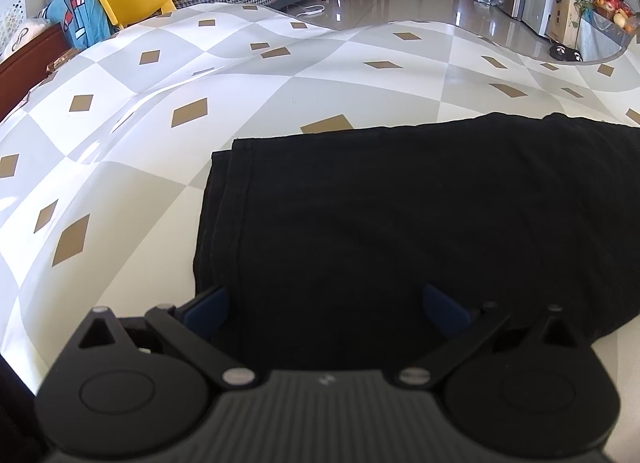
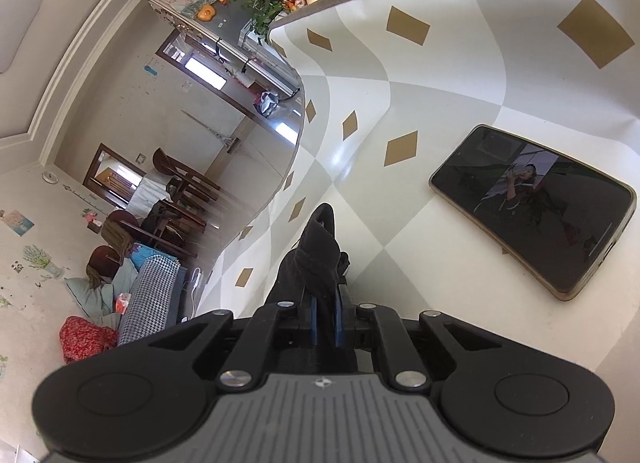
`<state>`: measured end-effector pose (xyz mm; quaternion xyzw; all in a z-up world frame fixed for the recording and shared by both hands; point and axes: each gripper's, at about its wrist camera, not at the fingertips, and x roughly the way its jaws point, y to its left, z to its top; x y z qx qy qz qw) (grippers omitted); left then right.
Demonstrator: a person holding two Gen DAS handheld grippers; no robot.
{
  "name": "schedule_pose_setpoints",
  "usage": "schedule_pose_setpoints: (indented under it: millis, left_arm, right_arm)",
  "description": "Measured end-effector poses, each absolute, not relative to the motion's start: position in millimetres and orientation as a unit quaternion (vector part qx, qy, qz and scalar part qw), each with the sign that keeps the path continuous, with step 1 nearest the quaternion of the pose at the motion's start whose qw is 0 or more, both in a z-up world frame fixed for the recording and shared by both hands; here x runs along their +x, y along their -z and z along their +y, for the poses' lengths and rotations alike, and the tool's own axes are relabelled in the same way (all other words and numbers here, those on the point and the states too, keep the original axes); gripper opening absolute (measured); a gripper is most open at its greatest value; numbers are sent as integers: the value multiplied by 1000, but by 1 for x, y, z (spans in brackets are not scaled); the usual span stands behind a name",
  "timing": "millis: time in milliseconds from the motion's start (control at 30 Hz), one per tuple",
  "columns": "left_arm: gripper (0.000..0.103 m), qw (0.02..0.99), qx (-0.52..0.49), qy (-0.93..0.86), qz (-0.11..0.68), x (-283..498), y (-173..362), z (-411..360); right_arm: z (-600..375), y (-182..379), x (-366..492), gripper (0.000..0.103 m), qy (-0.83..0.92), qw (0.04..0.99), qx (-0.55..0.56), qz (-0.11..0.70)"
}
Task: Fold clothes
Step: 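Lift the grasped striped garment up off the mat with the right tool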
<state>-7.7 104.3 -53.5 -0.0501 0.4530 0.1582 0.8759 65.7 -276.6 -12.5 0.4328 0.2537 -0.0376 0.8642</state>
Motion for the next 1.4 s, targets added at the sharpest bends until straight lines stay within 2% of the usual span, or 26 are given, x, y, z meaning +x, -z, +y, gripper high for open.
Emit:
schedule_pose_setpoints:
  millis: [633, 800, 1067, 1400]
  left_arm:
    - [103, 876, -27, -98, 472, 4, 48, 67]
    - [103, 876, -61, -101, 467, 4, 42, 77]
    - [103, 888, -59, -67, 451, 31, 29, 48]
    - [103, 882, -2, -48, 469, 45, 53, 4]
  right_arm:
    - [-303, -3, 44, 8, 50, 864, 446, 228]
    - [-298, -10, 43, 8, 39, 871, 438, 221]
    - [-300, -2, 41, 8, 65, 865, 435, 240]
    - [-306, 20, 41, 11, 100, 845, 446, 279]
